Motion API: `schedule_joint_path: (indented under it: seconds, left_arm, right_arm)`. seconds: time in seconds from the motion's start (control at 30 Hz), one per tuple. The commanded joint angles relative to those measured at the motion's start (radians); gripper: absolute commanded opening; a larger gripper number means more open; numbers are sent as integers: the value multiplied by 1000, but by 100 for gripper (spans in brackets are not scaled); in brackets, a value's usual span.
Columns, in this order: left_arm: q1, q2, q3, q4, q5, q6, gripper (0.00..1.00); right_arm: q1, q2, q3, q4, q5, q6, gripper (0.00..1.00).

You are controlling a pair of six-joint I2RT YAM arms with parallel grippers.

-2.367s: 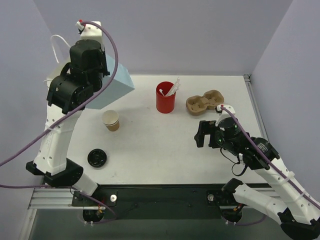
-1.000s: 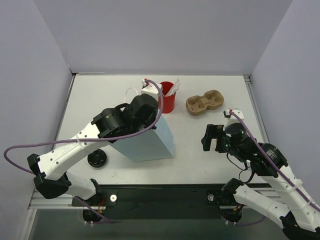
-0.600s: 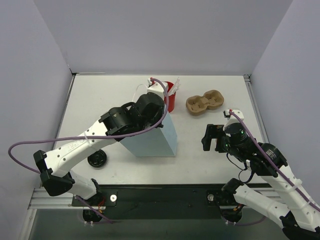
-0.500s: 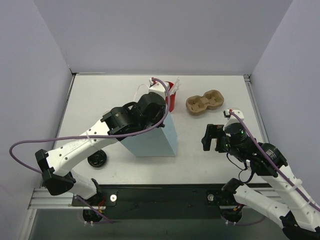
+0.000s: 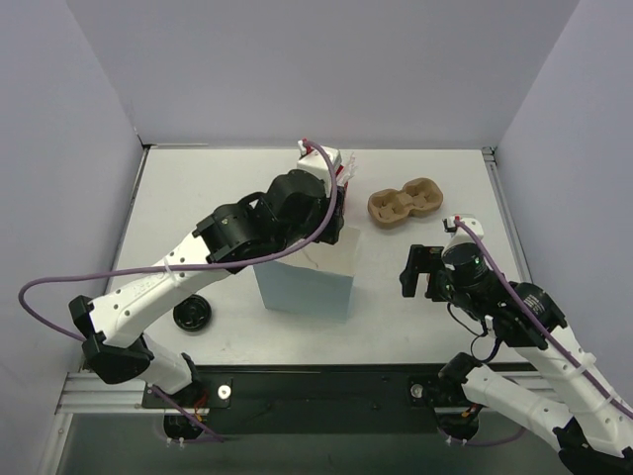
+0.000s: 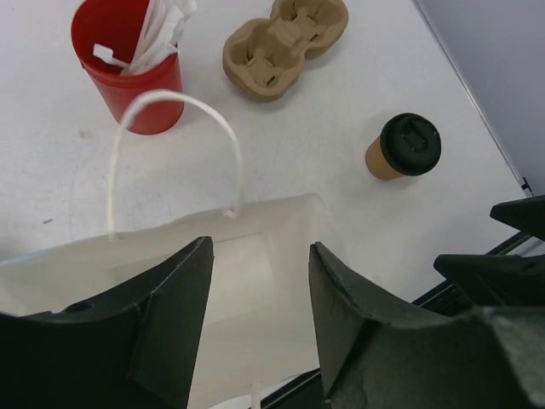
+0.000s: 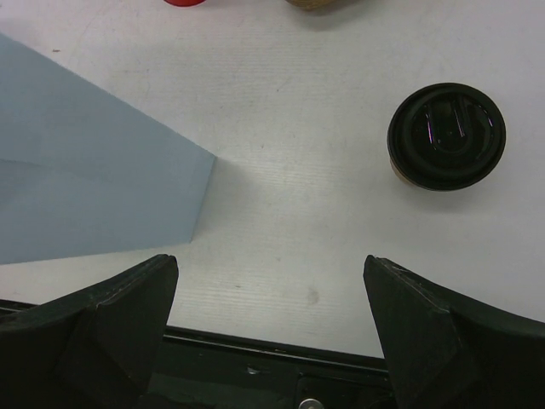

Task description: Pack the takeout coffee

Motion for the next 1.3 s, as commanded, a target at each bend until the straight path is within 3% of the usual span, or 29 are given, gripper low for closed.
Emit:
schedule_joint_path:
  seconds: [0.0,0.13,0.3,0.43,0.57,0.83,1.03,1.27]
  left_arm:
    - [21,-40,102,-54,-36,65,59]
    - [79,-86,96,-131,-68,95,60]
    - [189,-200,-21,-200,-77,122,60]
    - [316,-307,-137,-183,-12,161,60]
    - [370,-428,-298,-127,39,219,61]
    - [378,-635,-724,106,41,335,62]
    - [364,-785,-925,261,57,345,65]
    - [386,-833,-949,303,101,342,70]
  right_arm:
    - [7,1,-18,-24,85,48,97]
    - [5,12,11,-18,117,34,97]
    - [-9,85,110,-1,168,-72,100]
    - [-97,182,221,70,42,-211,100]
    - [-294,330,277,127,-122,-285,98]
    - [-486,659,388,183,-328,-412,88]
    - [-565,984,557,169,-398,-437,85]
    - [-578,1259,784,115,-386,-437,83]
